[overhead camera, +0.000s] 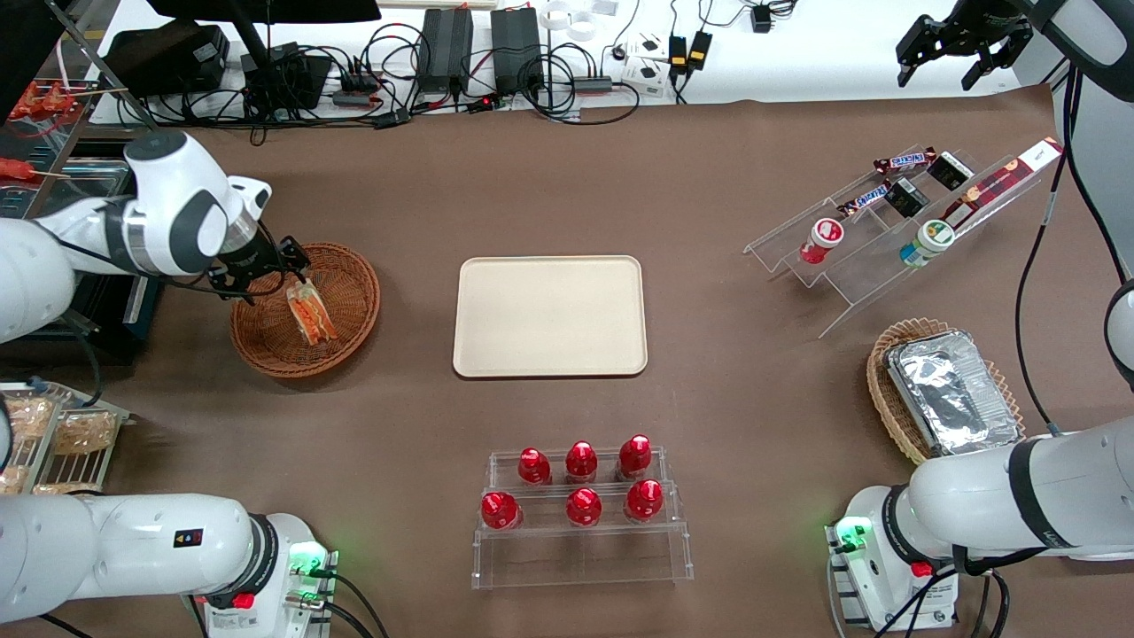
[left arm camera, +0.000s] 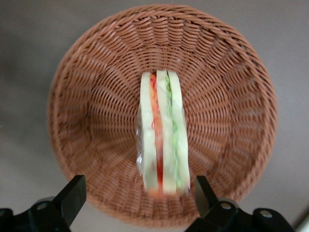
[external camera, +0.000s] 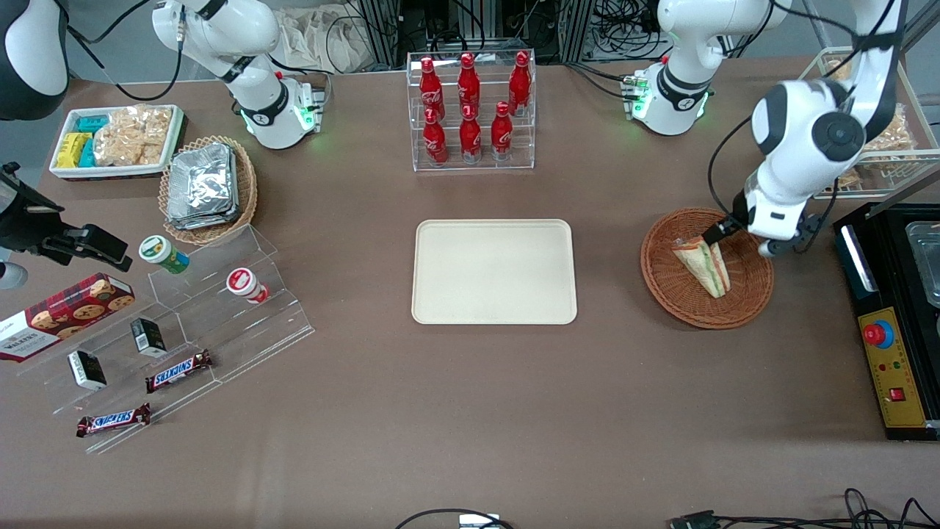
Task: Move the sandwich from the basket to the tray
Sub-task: 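Close the left gripper on the wrapped sandwich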
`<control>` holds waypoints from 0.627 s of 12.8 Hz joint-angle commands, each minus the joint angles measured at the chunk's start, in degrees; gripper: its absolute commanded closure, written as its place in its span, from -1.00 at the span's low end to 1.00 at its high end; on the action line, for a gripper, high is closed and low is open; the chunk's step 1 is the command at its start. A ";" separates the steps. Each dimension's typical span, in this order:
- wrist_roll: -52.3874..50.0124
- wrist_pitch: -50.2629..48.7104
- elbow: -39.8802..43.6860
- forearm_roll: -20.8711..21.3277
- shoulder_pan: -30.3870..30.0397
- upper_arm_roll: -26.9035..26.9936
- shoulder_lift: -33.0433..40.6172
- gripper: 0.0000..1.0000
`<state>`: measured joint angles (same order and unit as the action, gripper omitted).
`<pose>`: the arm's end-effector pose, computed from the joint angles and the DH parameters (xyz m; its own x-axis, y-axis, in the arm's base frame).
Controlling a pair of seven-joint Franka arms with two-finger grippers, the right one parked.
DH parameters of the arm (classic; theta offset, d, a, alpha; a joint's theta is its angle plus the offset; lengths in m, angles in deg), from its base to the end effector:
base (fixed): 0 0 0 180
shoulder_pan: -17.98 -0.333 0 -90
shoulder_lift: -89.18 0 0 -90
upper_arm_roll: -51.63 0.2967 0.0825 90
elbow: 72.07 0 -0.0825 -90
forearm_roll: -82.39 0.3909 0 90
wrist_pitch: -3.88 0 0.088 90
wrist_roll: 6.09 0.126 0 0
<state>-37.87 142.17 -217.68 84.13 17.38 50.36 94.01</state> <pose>0.4507 -0.0045 0.2552 0.8673 0.4972 -0.0261 0.4960 -0.8674 -0.0409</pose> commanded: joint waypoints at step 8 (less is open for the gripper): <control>-4.52 11.13 0.15 0.38 1.04 -0.39 -10.02 0.99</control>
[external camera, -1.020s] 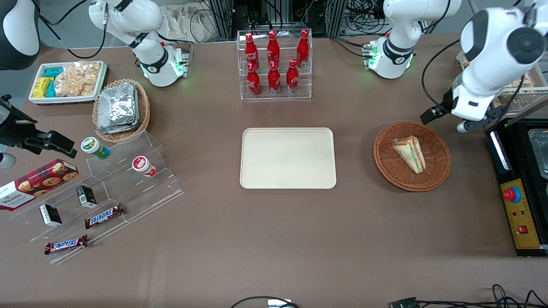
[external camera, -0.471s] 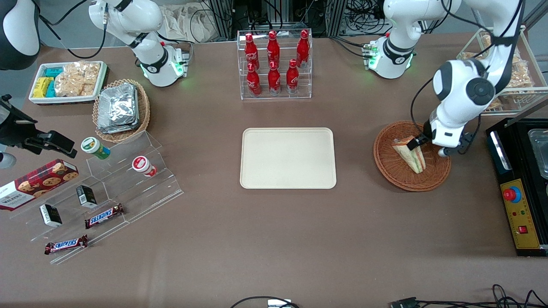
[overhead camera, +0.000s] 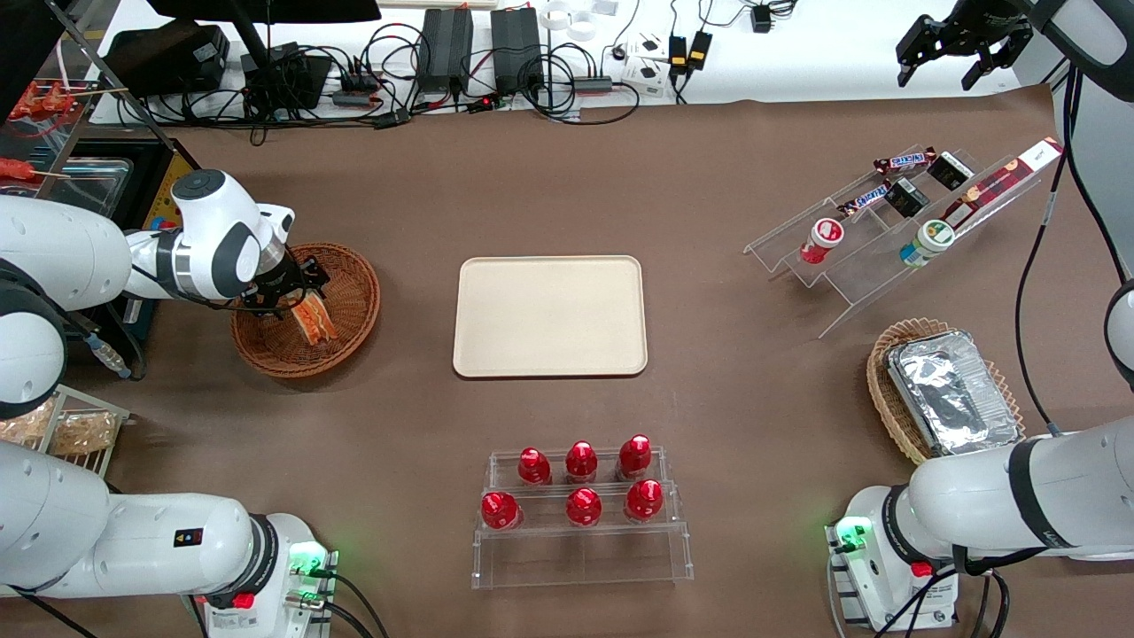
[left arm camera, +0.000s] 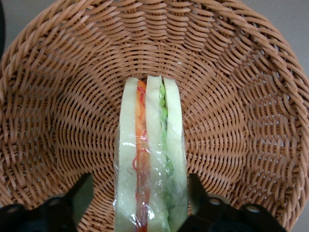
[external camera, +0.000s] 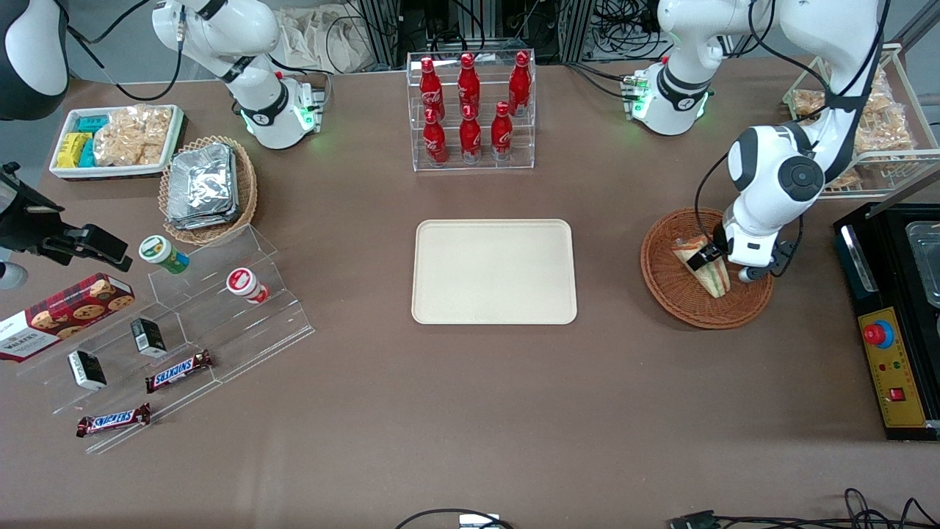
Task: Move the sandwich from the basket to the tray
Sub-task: 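Close the left gripper on the wrapped sandwich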
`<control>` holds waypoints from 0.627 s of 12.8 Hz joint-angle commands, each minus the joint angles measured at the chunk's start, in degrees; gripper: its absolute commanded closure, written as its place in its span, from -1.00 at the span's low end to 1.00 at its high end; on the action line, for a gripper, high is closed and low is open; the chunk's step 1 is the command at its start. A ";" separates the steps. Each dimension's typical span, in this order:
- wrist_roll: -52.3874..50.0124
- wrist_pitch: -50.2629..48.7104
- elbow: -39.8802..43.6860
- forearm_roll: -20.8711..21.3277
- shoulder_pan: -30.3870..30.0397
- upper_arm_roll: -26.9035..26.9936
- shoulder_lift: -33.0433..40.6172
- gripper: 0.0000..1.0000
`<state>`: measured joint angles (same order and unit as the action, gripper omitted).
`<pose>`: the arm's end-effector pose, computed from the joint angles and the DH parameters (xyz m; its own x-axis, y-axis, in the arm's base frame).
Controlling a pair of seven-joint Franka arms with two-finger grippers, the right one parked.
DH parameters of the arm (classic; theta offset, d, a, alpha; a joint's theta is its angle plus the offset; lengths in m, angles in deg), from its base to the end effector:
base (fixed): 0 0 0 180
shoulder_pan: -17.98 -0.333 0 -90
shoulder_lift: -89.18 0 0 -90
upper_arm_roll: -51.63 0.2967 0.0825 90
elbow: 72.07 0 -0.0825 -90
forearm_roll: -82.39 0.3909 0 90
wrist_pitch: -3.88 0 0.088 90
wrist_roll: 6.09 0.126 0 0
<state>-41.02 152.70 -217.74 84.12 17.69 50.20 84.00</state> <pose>0.4548 -0.0096 0.1908 0.8449 0.5345 -0.0220 0.5338 -0.8451 -0.0306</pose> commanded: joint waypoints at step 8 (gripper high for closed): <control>-0.14 -9.03 0.65 0.99 0.82 -0.15 7.70 1.00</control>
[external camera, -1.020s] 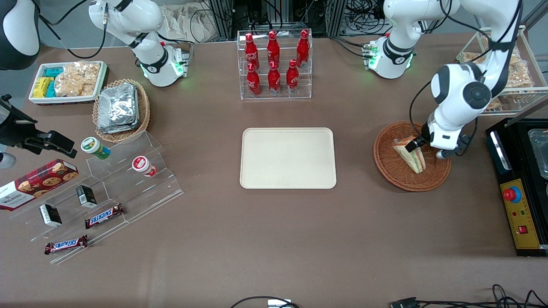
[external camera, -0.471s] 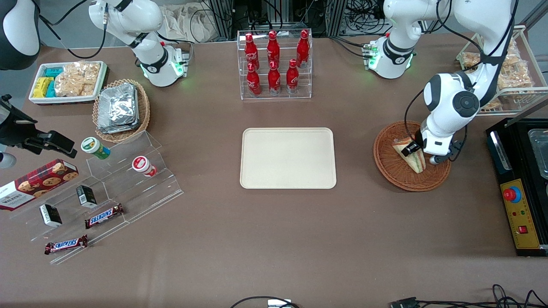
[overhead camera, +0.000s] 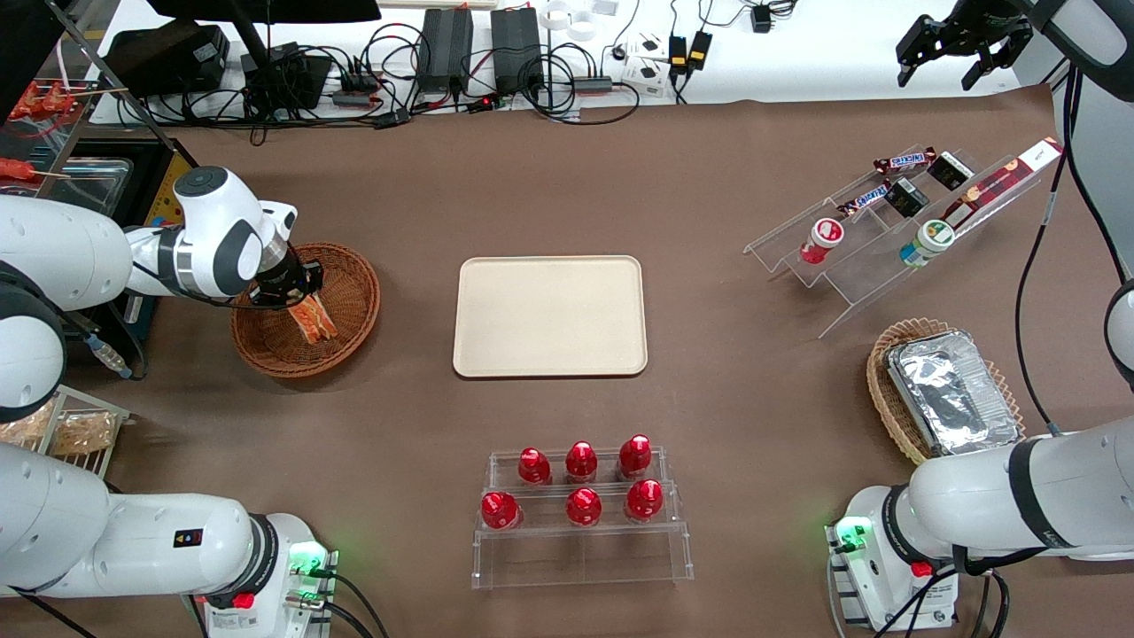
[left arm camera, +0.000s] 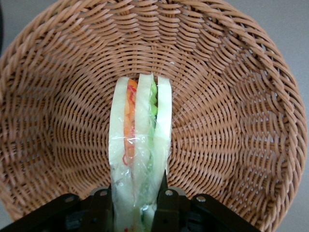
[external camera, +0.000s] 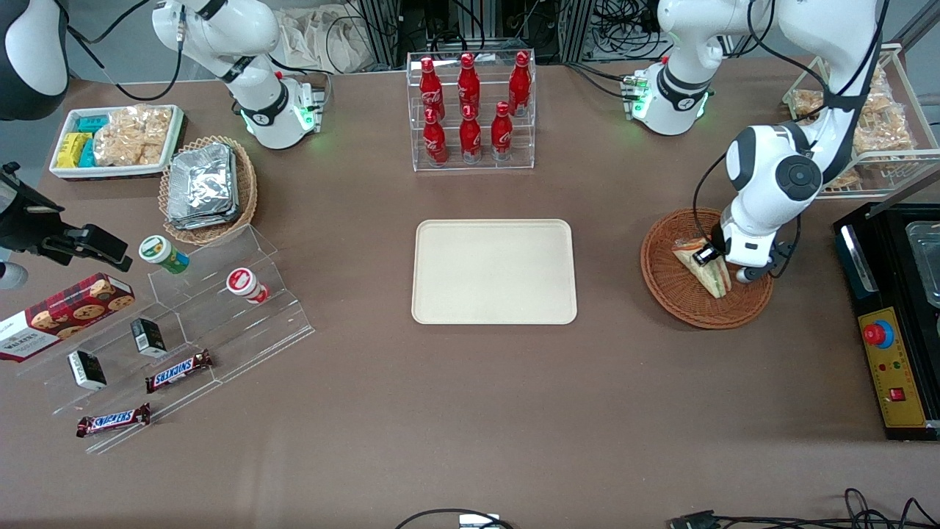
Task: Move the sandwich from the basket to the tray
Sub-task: 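Lift the sandwich up out of the basket with the left gripper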
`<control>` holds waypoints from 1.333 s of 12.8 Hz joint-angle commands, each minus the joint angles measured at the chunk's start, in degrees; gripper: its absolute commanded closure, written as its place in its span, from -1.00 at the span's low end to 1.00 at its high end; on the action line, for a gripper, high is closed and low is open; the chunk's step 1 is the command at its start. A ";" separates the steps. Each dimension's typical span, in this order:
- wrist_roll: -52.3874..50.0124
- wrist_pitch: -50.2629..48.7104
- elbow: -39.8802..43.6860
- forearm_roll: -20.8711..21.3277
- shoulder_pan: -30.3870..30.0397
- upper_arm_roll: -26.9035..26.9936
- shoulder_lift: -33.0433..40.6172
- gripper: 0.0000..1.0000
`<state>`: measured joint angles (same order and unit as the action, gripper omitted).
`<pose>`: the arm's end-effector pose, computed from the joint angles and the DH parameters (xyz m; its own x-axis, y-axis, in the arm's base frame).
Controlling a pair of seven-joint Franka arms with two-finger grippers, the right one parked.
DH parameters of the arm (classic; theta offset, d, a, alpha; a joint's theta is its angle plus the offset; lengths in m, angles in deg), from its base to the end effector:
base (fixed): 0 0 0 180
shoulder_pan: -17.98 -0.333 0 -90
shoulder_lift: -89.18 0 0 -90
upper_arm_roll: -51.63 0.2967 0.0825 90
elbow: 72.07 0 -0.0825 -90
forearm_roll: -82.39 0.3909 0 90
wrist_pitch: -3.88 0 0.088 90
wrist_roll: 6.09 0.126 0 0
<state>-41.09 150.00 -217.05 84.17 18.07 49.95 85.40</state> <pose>0.4570 -0.0144 0.2023 0.8499 0.5262 -0.0297 0.5251 -0.8502 -0.0381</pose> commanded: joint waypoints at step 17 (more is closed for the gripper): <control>-11.01 -65.88 57.48 -6.53 1.06 -22.10 -0.47 1.00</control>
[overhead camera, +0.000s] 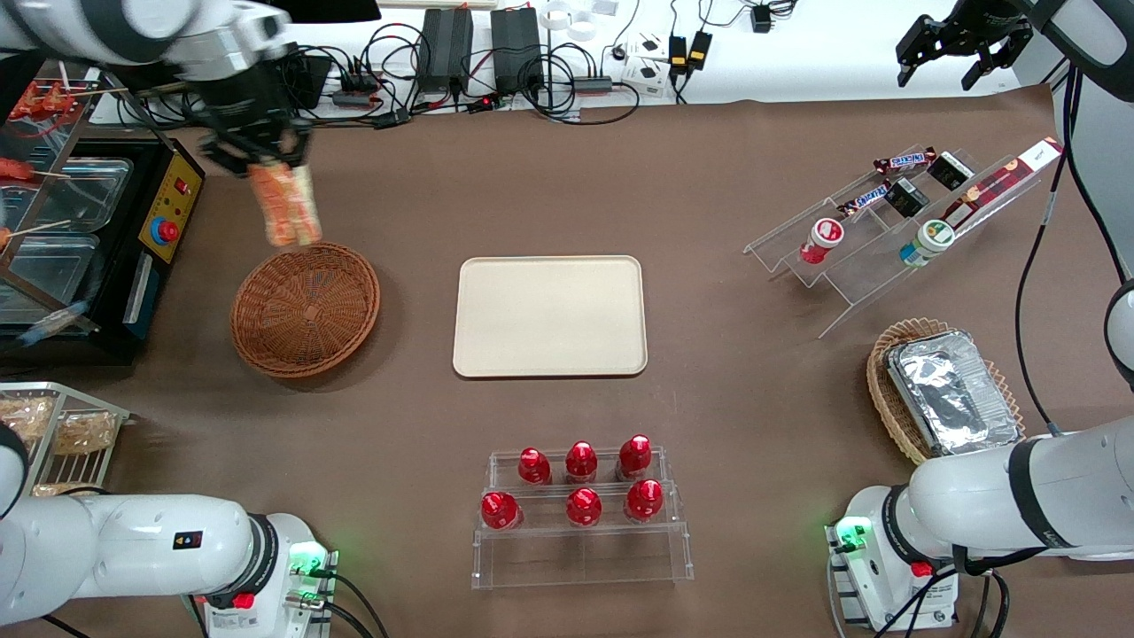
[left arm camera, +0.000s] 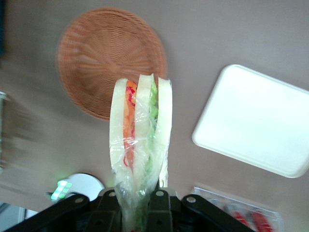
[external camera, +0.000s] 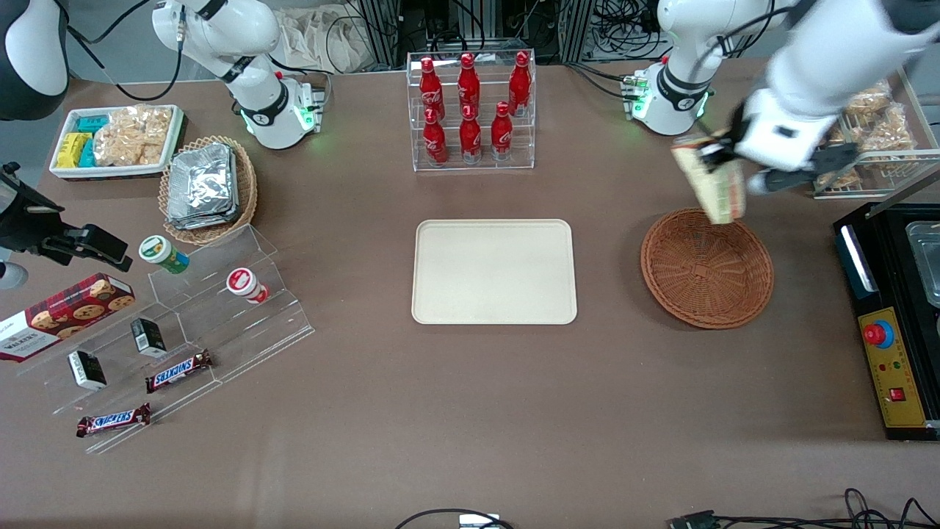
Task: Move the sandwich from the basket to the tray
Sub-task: 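Carry the sandwich over the cream tray with the left gripper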
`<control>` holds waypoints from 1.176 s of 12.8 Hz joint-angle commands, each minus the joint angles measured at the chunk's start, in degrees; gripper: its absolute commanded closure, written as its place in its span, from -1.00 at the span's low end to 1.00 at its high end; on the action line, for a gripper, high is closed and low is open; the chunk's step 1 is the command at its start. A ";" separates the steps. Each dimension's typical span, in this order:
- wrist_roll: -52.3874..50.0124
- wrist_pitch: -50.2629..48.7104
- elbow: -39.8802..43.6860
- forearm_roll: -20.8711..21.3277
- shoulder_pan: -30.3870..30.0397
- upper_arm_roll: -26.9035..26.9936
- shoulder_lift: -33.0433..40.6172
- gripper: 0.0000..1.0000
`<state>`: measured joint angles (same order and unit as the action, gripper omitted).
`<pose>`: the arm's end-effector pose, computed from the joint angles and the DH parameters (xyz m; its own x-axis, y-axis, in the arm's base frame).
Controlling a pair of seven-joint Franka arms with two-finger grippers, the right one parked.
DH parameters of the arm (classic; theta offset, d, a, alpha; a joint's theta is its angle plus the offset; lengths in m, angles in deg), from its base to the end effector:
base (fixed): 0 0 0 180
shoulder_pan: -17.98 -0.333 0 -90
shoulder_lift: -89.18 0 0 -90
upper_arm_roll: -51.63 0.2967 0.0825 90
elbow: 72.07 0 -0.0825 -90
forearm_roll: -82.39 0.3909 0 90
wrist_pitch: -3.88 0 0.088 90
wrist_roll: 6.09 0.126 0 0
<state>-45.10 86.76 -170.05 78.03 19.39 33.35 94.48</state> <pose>0.4798 -0.1889 0.5587 0.9283 0.3330 -0.1653 0.3252 -0.9428 -0.0734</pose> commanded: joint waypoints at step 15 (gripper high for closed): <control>-13.98 36.99 -10.12 31.41 2.90 -21.09 -35.60 1.00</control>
<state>-60.10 120.83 -179.57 104.79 23.03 12.69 61.74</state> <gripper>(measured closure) 0.819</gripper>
